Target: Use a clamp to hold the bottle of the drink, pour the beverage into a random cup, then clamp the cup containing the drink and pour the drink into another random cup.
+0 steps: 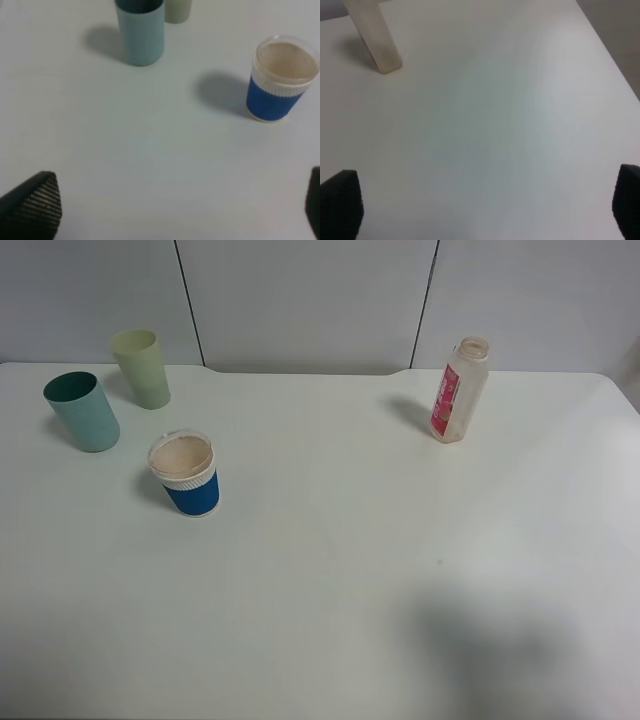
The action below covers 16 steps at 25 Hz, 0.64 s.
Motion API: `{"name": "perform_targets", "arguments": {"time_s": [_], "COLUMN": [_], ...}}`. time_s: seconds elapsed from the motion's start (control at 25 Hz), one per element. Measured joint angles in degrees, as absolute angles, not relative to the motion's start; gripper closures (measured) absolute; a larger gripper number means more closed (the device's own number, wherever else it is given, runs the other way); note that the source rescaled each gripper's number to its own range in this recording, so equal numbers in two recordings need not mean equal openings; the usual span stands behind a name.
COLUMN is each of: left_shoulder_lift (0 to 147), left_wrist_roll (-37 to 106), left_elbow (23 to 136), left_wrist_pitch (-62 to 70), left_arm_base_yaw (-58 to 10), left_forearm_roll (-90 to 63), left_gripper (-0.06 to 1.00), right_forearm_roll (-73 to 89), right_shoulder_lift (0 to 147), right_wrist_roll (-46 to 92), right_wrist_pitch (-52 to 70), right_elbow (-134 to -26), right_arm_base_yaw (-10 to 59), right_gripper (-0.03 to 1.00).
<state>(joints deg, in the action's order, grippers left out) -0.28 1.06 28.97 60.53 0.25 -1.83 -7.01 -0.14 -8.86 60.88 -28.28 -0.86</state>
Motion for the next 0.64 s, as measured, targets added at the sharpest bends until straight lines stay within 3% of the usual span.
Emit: {"name": "perform_targets", "arguments": {"time_s": [0.64], "left_shoulder_lift": [-0.28], "left_wrist_roll": [1.06], "left_elbow": [28.97], "left_wrist_pitch": [60.53], "left_arm_base_yaw": [0.25], "left_forearm_roll": [-1.83], "left_gripper": [-0.06], "right_forearm_roll": [-7.01], "right_shoulder_lift": [-0.14], "right_wrist_roll": [-8.86], "right_wrist_pitch": [60.88], "right_elbow": [-28.28], "right_arm_base_yaw": [-0.86], "right_gripper": [-0.03]}}
